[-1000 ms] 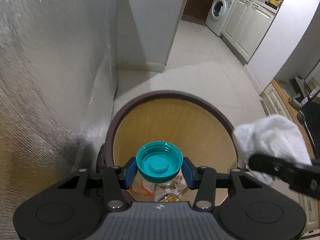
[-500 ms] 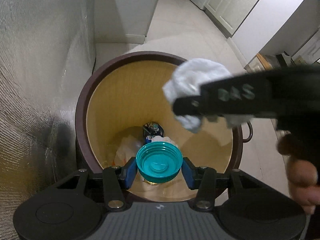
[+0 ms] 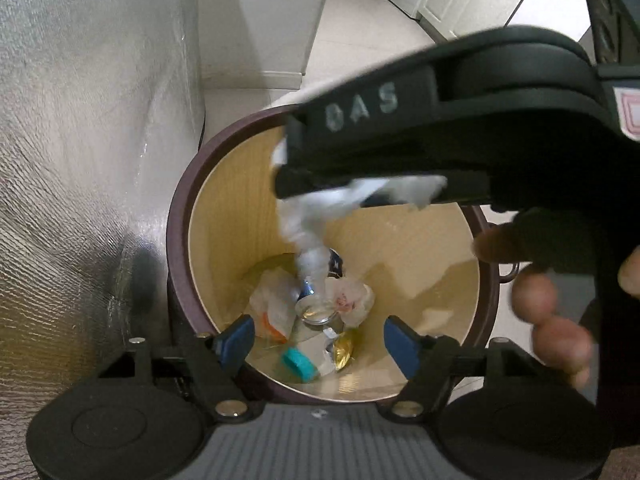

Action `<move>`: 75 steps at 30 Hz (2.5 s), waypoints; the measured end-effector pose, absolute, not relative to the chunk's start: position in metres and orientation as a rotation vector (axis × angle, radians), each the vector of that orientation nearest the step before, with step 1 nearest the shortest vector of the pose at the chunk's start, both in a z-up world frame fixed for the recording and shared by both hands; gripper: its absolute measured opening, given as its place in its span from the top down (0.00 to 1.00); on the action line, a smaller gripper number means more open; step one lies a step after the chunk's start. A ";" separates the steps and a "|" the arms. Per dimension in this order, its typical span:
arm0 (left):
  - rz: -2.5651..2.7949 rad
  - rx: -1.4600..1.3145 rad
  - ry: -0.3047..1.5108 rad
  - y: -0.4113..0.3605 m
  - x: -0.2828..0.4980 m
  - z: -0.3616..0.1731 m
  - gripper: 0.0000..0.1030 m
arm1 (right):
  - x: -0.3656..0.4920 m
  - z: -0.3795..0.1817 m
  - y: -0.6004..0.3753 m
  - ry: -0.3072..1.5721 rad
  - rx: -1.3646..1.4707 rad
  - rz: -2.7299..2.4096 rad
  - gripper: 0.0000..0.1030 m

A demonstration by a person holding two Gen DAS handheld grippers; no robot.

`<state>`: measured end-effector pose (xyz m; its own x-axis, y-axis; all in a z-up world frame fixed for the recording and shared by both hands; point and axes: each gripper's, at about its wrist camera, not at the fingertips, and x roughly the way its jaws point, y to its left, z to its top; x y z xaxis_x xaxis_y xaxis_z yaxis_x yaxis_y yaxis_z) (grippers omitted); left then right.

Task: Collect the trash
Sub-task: 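Open the left gripper to drop the cap while the right gripper releases the cloth, then move both open tools from the bin back to the checkered table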

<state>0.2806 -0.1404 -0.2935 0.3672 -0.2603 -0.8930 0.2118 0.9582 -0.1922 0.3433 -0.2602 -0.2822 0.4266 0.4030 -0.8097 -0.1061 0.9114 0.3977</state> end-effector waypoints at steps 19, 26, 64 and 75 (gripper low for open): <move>-0.310 -0.003 1.147 -0.147 0.261 -0.278 0.21 | 0.300 -0.262 -0.296 1.052 0.304 0.273 0.25; -0.305 0.021 1.125 -0.150 0.252 -0.261 0.08 | 0.269 -0.244 -0.309 1.017 0.276 0.261 0.16; -0.131 -0.008 0.954 -0.112 0.176 -0.133 0.00 | 0.162 -0.164 -0.342 0.896 0.142 0.063 0.00; -0.144 -0.029 0.773 -0.086 0.126 -0.066 0.00 | 0.114 -0.107 -0.324 0.776 0.083 0.068 0.00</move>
